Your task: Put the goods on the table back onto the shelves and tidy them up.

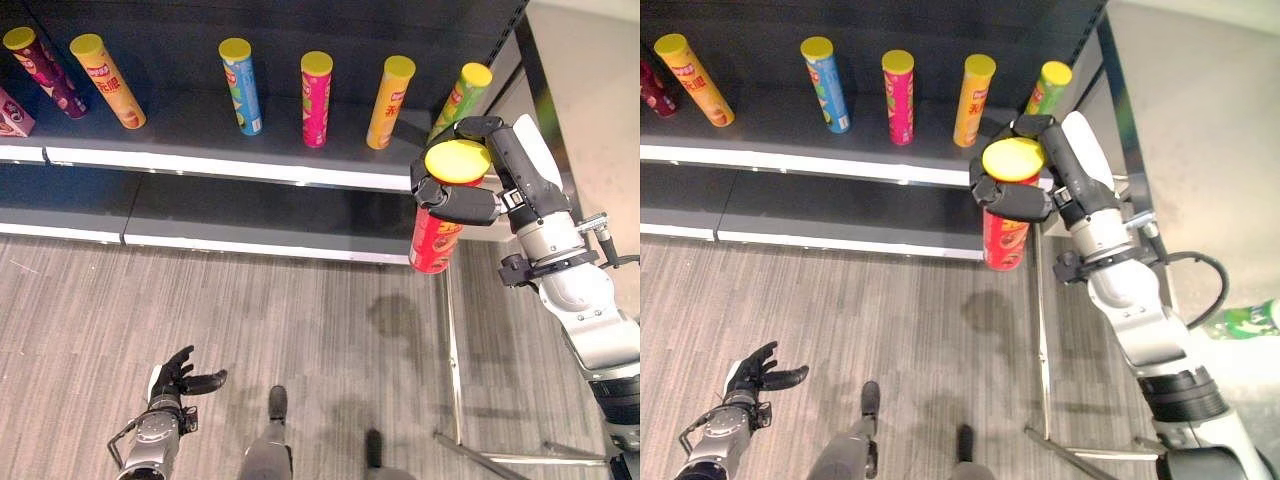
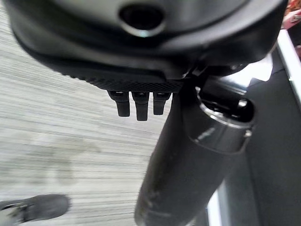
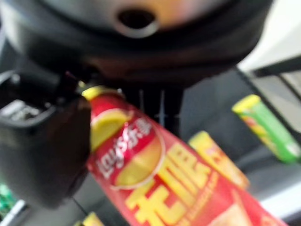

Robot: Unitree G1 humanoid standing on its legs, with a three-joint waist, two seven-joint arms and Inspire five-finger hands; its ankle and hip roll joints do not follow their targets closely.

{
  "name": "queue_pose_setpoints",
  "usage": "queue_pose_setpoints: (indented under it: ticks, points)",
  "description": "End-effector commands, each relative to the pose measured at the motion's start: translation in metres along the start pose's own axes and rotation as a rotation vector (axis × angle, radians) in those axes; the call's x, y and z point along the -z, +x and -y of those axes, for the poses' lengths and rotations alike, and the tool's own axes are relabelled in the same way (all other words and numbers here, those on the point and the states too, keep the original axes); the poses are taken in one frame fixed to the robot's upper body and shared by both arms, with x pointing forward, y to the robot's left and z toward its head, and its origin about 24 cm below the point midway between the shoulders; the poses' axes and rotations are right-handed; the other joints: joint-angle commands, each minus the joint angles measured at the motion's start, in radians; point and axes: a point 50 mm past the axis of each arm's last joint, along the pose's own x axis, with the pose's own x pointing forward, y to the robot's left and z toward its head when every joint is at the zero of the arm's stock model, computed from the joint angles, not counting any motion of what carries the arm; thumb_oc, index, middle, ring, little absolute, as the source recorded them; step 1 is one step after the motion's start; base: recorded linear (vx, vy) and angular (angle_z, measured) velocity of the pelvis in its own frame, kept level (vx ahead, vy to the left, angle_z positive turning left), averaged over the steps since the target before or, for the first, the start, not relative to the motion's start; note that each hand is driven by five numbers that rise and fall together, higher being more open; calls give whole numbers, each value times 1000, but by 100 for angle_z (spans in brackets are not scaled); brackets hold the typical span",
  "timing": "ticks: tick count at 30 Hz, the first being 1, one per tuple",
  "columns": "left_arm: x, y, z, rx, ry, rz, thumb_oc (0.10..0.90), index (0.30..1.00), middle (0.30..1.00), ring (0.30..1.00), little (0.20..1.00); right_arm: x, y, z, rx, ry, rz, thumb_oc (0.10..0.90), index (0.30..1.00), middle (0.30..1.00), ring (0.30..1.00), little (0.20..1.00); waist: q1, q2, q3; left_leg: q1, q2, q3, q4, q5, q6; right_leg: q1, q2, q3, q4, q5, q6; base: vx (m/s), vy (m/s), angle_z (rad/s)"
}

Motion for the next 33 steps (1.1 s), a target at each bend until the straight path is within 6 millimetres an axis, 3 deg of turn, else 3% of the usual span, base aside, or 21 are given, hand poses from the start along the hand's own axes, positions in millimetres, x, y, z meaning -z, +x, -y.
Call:
queue_pose_setpoints:
  ticks: [1,7,9,12,13,18,21,22,23,25,28,30,31,32,33]
  points:
    - [27,-11,-17,-15,67,-72,800,900,900,900,900,-43,13,44,219,-37,237,400,300,300,300,300,15,-28,-106,43,-19,-47,57,-165,-86,-51,160,103,73,-55,0,104,172,21]
    - [27,-13,4,26,9,-54,800,900,900,900,900,-48,16,40,232,-21,263,400,300,300,300,300,14,-24,-97,71,-49,-88,77,-196,-70,-20,173,89,55,-51,-6,67,31,26]
    - [20,-11,12,54,21,-26,800,900,900,900,900,-52,19,40,243,-10,285,400,300,300,300,300,14,-14,-74,27,-64,-112,195,-244,-64,-28,160,71,67,-55,-15,-24,58,21]
    - [18,-10,14,75,38,-22,800,900,900,900,900,-46,16,41,246,-23,250,400,300,300,300,300,10,-5,-78,-7,-38,-96,234,-250,-83,-21,147,42,55,-60,-9,51,114,31]
    - [18,-10,13,76,46,-21,800,900,900,900,900,-46,16,42,250,-26,250,400,300,300,300,300,13,-5,-81,-25,-19,-89,237,-243,-91,-24,141,35,55,-60,-3,40,253,26]
    - [7,-7,4,51,67,19,800,900,900,900,900,-42,15,51,285,-40,236,400,300,300,300,300,8,-23,-116,-132,179,-133,156,-130,-172,-56,16,27,11,-49,61,59,363,-1]
    - [-3,-4,-3,17,65,57,800,900,900,900,900,-36,13,52,297,-45,208,400,300,300,300,300,10,-8,-130,-170,299,-183,103,-47,-234,-53,-49,37,5,-60,69,191,523,-1]
    - [-9,-3,-6,-6,69,79,800,900,900,900,900,-30,10,49,304,-31,187,400,300,300,300,300,13,-1,-127,-195,335,-212,121,-34,-253,-51,-74,42,5,-65,69,193,661,-22]
    - [-7,-4,-5,6,75,78,800,900,900,900,900,-33,10,48,303,-26,194,400,300,300,300,300,10,8,-134,-177,342,-214,139,-68,-255,-38,-96,48,5,-60,69,207,786,-28]
    - [-14,0,-3,24,94,86,800,900,900,900,900,-31,10,43,304,-8,183,400,300,300,300,300,2,38,-139,-157,319,-171,202,-136,-264,-34,-170,15,5,6,69,136,828,-39]
    - [-22,2,-11,11,122,106,800,900,900,900,900,-35,17,32,305,51,207,400,300,300,300,300,-16,42,-138,-124,262,-103,213,-193,-232,-125,-227,32,5,202,69,6,614,-61]
    - [-19,1,-18,5,152,85,800,900,900,900,900,-31,14,28,299,75,189,400,300,300,300,300,-37,39,-152,-83,217,-61,158,-182,-200,-125,-197,57,9,219,69,76,602,-35]
    - [-13,0,-25,-5,155,55,800,900,900,900,900,-30,12,33,301,62,180,400,300,300,300,300,-37,34,-162,-35,175,-47,86,-171,-176,-117,-123,106,36,167,69,101,475,-5]
    - [-13,0,-25,-5,155,55,800,900,900,900,900,-30,12,33,302,62,180,400,300,300,300,300,-36,33,-162,-35,174,-45,81,-165,-175,-121,-124,108,38,168,69,112,537,5]
    - [-4,-1,-32,-22,167,16,800,900,900,900,900,-34,12,35,306,81,203,400,300,300,300,300,-37,21,-162,-4,125,-28,43,-169,-147,-103,-55,98,66,98,69,59,435,9]
